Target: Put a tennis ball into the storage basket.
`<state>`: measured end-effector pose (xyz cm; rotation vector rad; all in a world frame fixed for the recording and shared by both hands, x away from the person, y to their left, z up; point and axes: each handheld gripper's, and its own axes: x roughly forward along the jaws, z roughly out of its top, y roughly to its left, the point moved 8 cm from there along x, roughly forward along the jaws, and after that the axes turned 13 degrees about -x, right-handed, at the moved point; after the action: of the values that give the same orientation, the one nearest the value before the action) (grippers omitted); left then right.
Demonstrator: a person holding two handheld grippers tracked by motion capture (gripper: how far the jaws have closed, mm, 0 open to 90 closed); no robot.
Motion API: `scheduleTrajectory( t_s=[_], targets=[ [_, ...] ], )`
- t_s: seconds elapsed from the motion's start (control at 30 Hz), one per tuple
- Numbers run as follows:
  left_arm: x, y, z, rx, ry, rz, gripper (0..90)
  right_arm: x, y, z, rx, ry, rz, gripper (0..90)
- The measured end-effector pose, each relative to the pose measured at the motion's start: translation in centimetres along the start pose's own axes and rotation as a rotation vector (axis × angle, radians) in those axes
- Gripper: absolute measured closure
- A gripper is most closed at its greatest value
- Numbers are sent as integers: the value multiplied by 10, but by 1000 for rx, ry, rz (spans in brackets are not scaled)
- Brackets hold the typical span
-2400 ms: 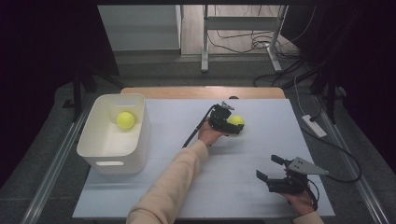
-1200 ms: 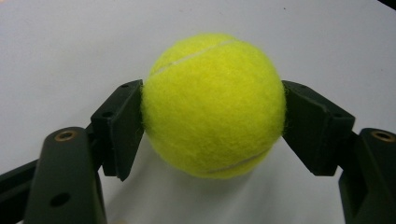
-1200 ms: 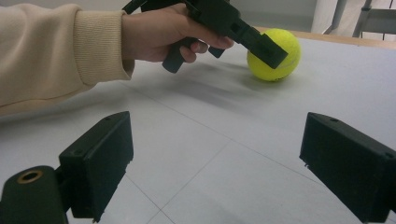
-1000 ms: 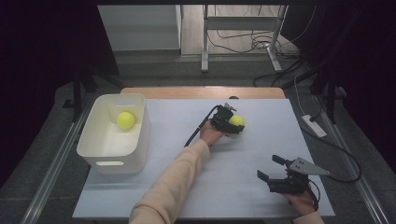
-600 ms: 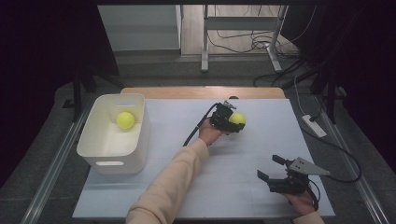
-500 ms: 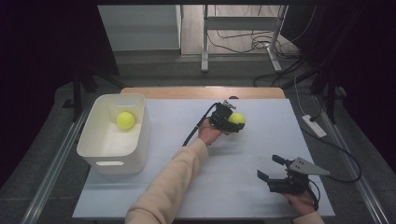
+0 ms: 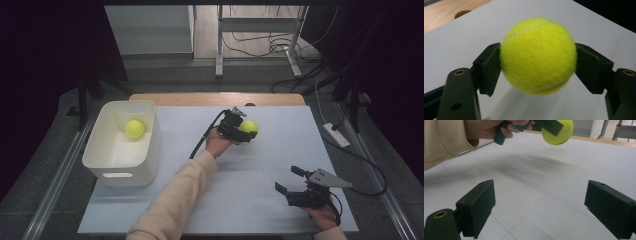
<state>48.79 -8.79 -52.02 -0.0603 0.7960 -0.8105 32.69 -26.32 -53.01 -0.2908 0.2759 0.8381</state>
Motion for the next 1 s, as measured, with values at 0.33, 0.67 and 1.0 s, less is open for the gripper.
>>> scheduleTrajectory(
  t_s=[0.33,0.67,1.0],
  targets=[
    [-16,1,-4,0,-12,1,275,1,0,0,-2,3,0,100],
    [-23,1,-5,7,-15,10,275,1,1,0,-3,4,0,100],
    [-35,-1,-4,3,-34,-3,274,1,1,0,-4,4,-1,100]
  ],
)
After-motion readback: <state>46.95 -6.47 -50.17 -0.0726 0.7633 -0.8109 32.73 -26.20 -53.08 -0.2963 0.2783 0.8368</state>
